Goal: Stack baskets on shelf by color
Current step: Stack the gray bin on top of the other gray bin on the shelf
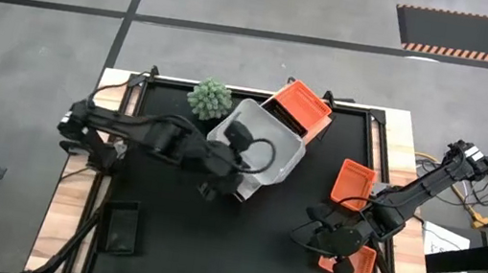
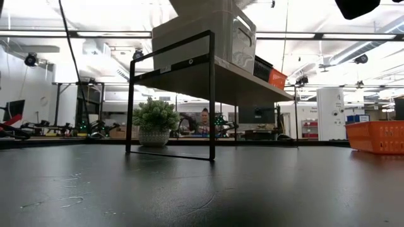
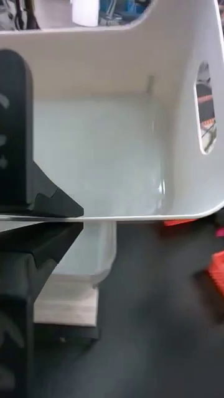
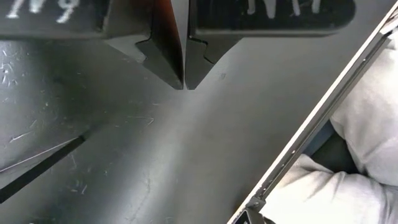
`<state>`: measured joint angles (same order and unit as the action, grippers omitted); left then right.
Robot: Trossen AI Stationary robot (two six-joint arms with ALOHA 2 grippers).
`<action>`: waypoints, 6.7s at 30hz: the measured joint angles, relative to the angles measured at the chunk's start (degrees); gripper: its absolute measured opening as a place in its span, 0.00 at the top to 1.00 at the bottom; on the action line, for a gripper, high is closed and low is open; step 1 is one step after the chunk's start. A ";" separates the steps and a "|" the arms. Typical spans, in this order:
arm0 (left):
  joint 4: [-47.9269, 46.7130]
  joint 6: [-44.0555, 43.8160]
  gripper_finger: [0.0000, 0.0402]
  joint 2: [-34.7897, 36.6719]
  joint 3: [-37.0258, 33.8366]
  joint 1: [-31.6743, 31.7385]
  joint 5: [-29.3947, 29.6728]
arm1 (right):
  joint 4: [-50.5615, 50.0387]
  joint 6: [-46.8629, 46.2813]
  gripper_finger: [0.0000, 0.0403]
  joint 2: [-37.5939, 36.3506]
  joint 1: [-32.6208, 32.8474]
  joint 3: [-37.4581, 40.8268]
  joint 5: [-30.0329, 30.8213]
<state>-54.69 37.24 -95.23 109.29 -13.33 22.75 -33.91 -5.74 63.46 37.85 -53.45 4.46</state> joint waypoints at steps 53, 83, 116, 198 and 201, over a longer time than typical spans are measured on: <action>-13.07 -10.36 1.00 1.30 0.95 2.08 -4.84 | 0.37 -1.13 0.98 0.07 0.00 0.00 0.16; -12.98 -11.40 0.79 1.30 1.39 2.50 -6.04 | 0.37 -0.69 0.98 0.07 0.01 0.00 0.12; 39.91 -0.61 0.96 7.99 -31.07 -14.09 -8.49 | 36.10 17.20 0.98 0.07 -6.36 14.61 1.59; 92.20 5.04 0.96 32.62 -73.08 -9.17 -3.78 | -5.16 -3.51 0.98 -1.95 -16.99 -8.72 27.78; 90.90 5.05 0.96 32.62 -73.08 -9.20 -2.81 | -6.28 -3.13 0.98 -1.96 -18.84 -10.30 30.30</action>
<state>36.21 42.28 -62.61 36.21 -22.52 19.95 -40.19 -8.88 61.50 19.01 -63.75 34.76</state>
